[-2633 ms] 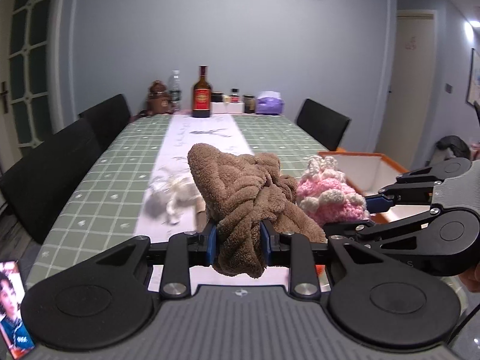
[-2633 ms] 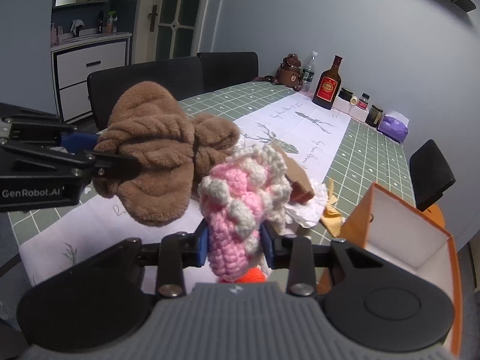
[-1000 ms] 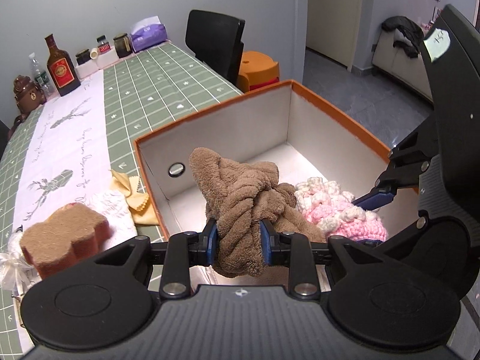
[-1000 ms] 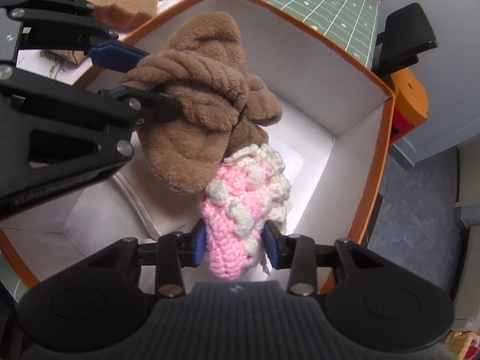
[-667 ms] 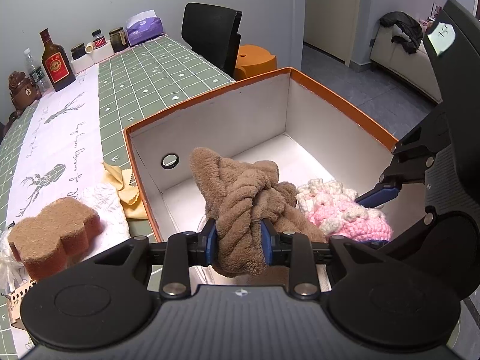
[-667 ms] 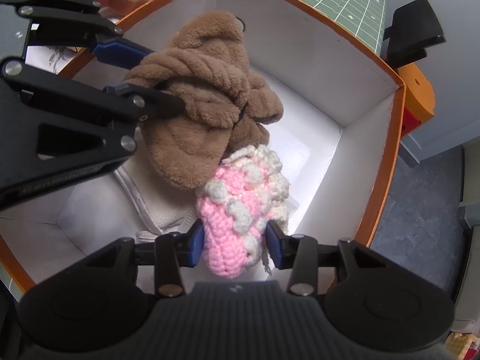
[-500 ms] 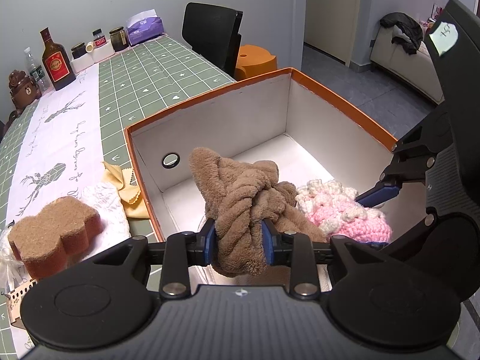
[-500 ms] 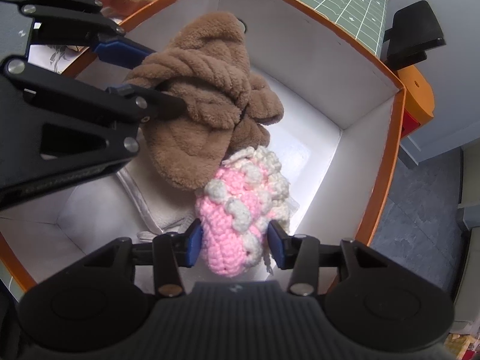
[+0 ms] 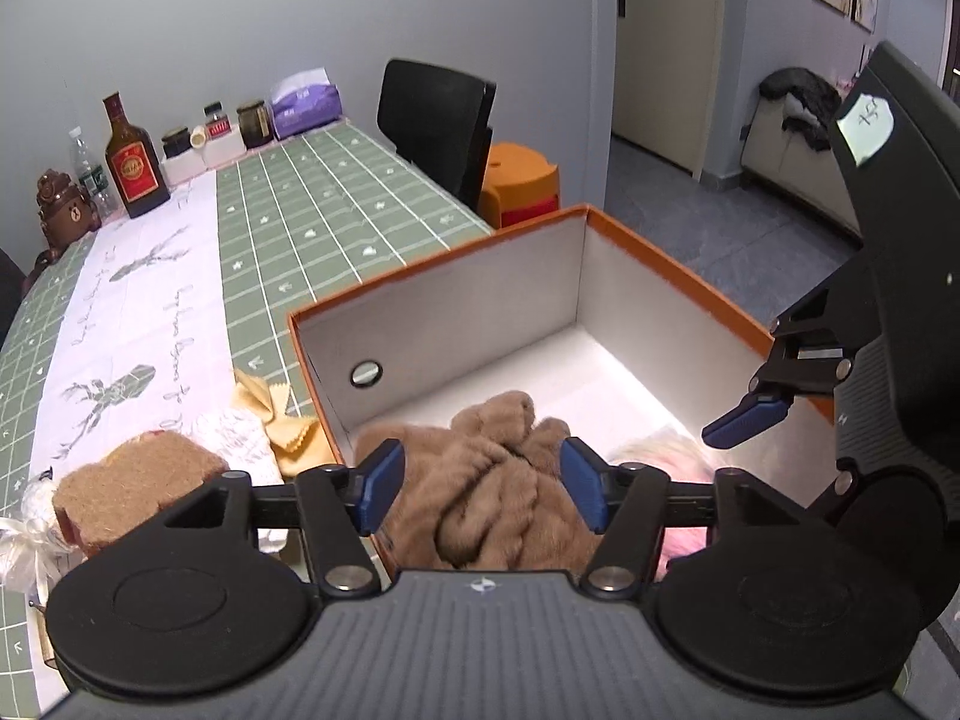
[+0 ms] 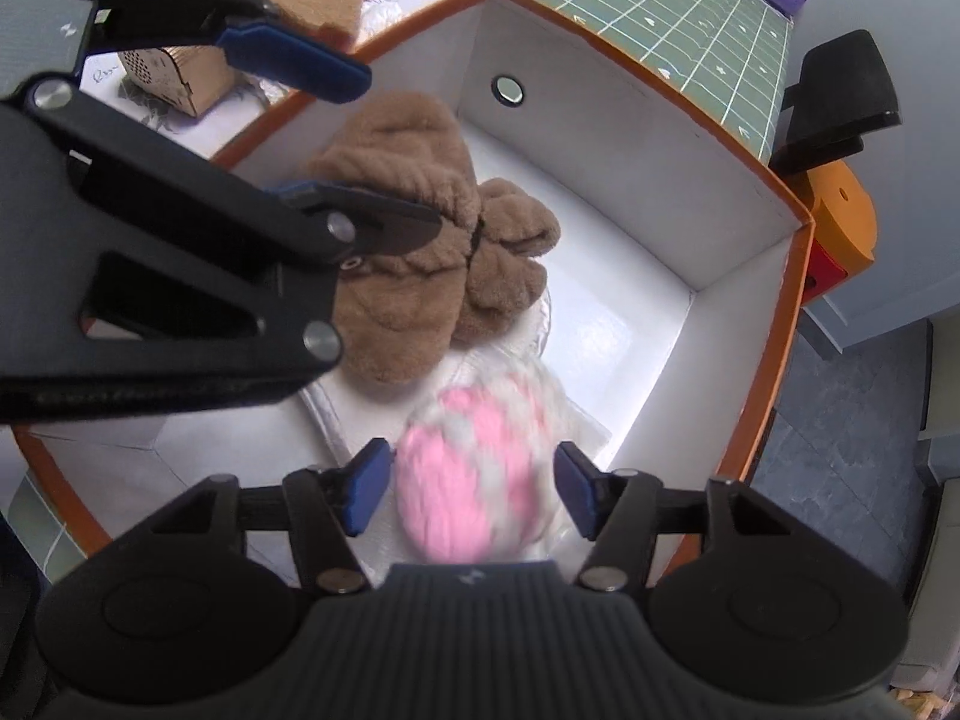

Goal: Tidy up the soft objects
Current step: 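Open both grippers to drop the bear and pink strawberry into the box, then move both grippers back toward the items on the table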

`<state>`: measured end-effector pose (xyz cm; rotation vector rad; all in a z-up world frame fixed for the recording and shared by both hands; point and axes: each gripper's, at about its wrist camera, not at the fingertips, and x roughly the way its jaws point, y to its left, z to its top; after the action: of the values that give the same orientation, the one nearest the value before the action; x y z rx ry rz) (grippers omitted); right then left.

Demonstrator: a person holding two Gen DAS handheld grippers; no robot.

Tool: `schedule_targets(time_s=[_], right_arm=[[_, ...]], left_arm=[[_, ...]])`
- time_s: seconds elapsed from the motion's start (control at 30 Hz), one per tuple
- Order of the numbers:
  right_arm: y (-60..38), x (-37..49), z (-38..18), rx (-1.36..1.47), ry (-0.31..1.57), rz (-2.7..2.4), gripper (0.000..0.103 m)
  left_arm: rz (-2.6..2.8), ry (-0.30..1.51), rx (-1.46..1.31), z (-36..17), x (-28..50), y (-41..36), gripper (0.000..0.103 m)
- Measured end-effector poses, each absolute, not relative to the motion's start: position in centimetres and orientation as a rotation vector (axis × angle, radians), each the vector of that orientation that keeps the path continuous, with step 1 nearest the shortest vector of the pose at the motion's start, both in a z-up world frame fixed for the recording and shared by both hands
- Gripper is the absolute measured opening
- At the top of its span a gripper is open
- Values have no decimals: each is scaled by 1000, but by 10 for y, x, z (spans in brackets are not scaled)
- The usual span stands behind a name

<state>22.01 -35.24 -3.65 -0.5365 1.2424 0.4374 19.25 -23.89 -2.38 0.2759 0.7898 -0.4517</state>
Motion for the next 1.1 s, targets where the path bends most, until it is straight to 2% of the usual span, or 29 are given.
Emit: schedule_targets(time_s=[0.53,1.1], right_arm=[[-345,202,-1,-571,1169,394,64],[-283,143,39,-430,813,324,64]], left_arm=[[-475,759,277,1,168,-216,71],[-353,585,190,22,110,-123,71]])
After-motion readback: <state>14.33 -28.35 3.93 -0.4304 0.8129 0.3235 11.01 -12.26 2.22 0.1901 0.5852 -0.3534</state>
